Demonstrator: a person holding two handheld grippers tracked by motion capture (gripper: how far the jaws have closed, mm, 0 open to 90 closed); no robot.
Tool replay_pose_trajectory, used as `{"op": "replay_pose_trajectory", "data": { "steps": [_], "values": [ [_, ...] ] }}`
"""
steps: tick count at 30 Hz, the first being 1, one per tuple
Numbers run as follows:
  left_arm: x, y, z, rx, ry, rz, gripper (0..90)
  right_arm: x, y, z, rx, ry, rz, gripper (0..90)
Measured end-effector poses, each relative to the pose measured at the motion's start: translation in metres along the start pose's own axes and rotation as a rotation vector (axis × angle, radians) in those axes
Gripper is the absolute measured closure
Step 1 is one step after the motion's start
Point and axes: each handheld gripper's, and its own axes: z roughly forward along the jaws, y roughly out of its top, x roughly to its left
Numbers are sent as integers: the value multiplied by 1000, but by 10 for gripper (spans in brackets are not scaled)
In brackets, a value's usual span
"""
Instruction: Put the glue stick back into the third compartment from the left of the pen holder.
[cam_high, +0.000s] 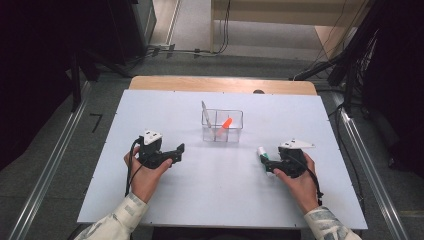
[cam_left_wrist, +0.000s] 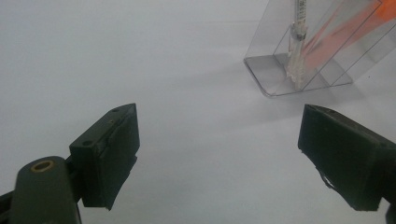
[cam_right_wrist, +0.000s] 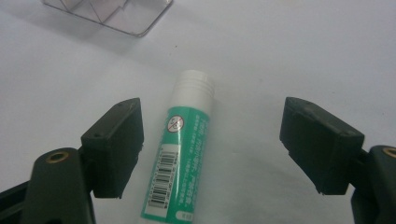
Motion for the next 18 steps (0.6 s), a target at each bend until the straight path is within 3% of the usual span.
{"op": "replay_pose_trajectory", "data": {
  "steps": [18],
  "values": [
    [0, 0, 0, 4, -3, -3, 134, 10, 7, 22, 43, -6, -39, 305]
  ]
}}
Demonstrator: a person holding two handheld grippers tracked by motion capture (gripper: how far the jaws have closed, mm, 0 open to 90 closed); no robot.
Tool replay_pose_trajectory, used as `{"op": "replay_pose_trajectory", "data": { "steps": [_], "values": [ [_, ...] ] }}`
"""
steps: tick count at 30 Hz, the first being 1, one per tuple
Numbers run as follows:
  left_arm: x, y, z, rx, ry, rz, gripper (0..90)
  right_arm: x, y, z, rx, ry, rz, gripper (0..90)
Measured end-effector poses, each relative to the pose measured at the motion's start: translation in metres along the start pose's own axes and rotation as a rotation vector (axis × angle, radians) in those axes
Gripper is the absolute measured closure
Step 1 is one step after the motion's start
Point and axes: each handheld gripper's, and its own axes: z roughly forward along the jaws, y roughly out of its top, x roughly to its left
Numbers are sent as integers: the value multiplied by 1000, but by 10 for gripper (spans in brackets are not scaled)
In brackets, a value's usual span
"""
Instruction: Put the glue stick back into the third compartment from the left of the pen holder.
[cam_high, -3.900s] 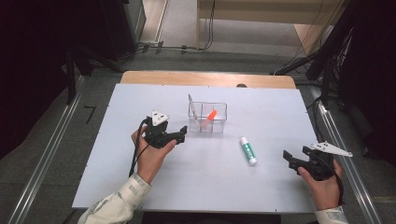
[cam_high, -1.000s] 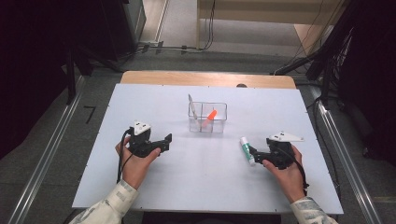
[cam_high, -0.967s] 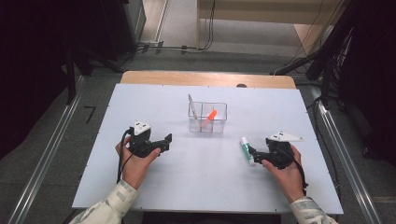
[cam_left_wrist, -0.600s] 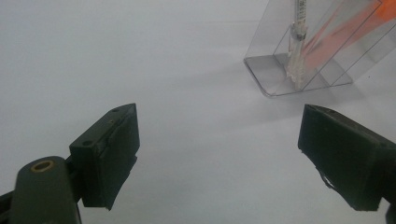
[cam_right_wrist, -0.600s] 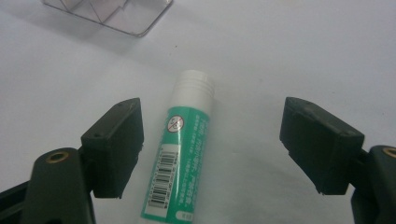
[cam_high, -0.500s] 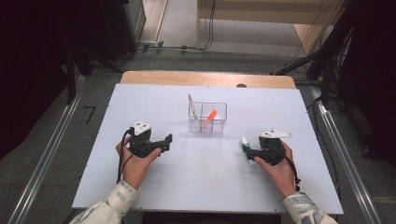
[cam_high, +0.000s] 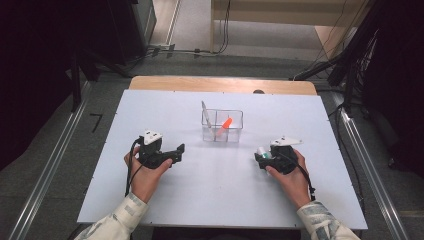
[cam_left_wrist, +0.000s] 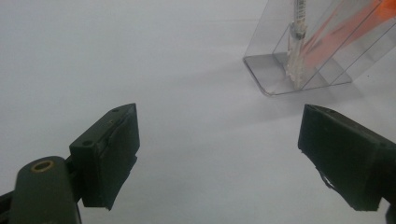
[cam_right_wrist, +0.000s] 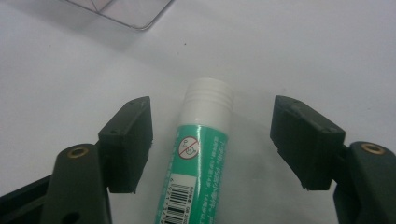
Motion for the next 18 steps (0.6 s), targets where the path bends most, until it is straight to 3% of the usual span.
{"op": "replay_pose_trajectory", "data": {
  "steps": [8, 18],
  "values": [
    [0, 0, 0, -1, -1, -2, 134, 5, 2, 6, 31, -6, -28, 383],
    [-1, 0, 0, 1, -4, -3, 134, 6, 2, 6, 26, -12, -31, 537]
  ]
}}
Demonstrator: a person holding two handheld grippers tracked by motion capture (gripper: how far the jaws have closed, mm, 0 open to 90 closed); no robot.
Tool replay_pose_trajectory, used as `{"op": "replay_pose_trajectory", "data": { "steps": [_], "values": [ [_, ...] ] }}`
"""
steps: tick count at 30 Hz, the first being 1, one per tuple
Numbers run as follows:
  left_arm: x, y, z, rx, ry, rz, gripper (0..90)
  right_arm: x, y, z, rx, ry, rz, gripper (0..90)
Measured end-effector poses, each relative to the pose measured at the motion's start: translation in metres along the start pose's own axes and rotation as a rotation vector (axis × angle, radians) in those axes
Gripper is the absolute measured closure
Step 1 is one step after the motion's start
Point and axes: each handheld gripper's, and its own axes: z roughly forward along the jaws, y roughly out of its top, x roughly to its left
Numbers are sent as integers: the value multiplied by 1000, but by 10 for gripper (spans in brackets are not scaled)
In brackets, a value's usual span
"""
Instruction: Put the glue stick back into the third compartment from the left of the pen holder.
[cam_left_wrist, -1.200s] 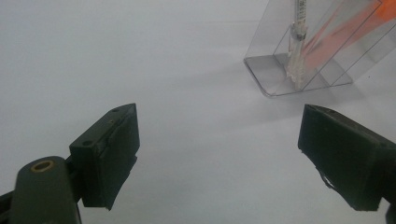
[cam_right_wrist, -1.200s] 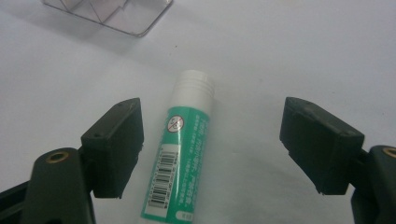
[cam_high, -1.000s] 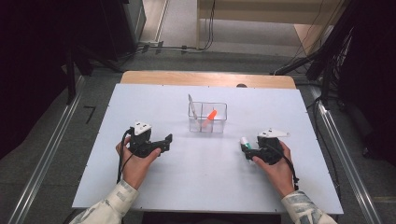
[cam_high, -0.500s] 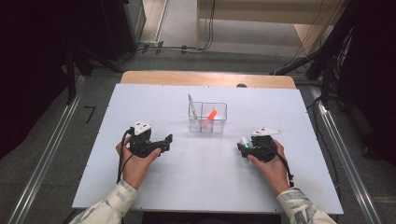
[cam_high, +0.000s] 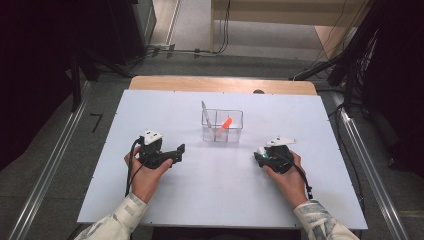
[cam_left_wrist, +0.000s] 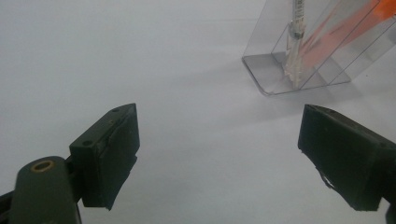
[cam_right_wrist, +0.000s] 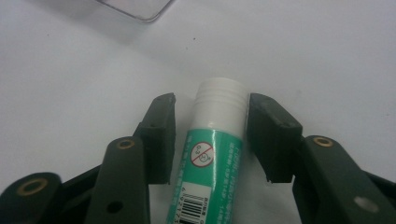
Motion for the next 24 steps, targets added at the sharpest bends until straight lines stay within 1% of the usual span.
{"op": "replay_pose_trajectory", "data": {
  "steps": [2, 6, 9, 12, 15, 18, 24],
  "values": [
    [0, 0, 0, 1, 1, 0, 134, -1, 0, 0, -2, 0, 6, 562],
    [0, 0, 0, 3, -2, 1, 134, -1, 0, 0, -5, -2, 4, 626],
    [0, 0, 0, 2, -3, 0, 134, -1, 0, 0, -4, -2, -1, 629],
    [0, 0, 0, -1, -2, -3, 134, -3, 0, -1, -3, 12, 6, 631],
    [1, 0, 0, -2, -2, -2, 134, -4, 0, -1, -3, 15, 3, 631],
    [1, 0, 0, -4, -1, -5, 134, -6, 1, -3, -6, 21, 14, 631],
    [1, 1, -1, -3, -2, -7, 134, -5, 7, -12, -53, 43, 17, 631]
  ]
}}
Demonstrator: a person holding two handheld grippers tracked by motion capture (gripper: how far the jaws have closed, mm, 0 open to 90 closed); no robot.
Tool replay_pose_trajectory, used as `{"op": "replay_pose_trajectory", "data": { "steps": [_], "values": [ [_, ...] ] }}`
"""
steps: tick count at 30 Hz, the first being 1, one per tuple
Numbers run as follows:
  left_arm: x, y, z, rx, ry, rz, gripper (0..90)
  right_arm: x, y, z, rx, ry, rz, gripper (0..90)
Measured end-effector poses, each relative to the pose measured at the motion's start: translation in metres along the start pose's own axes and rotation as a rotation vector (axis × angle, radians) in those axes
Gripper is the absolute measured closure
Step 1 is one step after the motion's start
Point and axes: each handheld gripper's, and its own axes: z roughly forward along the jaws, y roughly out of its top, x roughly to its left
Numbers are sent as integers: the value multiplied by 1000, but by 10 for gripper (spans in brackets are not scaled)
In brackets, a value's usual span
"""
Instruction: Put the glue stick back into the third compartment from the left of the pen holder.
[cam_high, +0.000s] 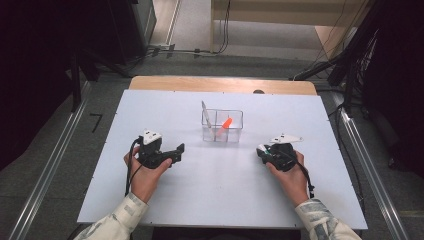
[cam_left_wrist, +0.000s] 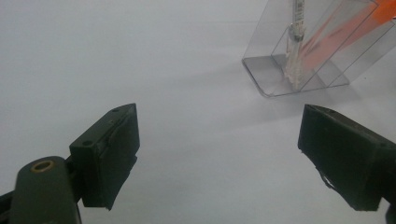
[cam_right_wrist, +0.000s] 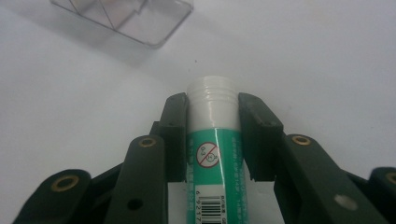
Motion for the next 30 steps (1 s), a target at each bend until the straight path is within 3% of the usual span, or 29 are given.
{"op": "replay_pose_trajectory", "data": {
  "steps": [8, 30],
  "values": [
    [0, 0, 0, -1, 0, 0, 134, 7, 16, -9, -71, 36, 6, 631],
    [-1, 0, 1, -6, -4, 4, 135, 21, 80, -5, -181, 63, 25, 631]
  ]
}}
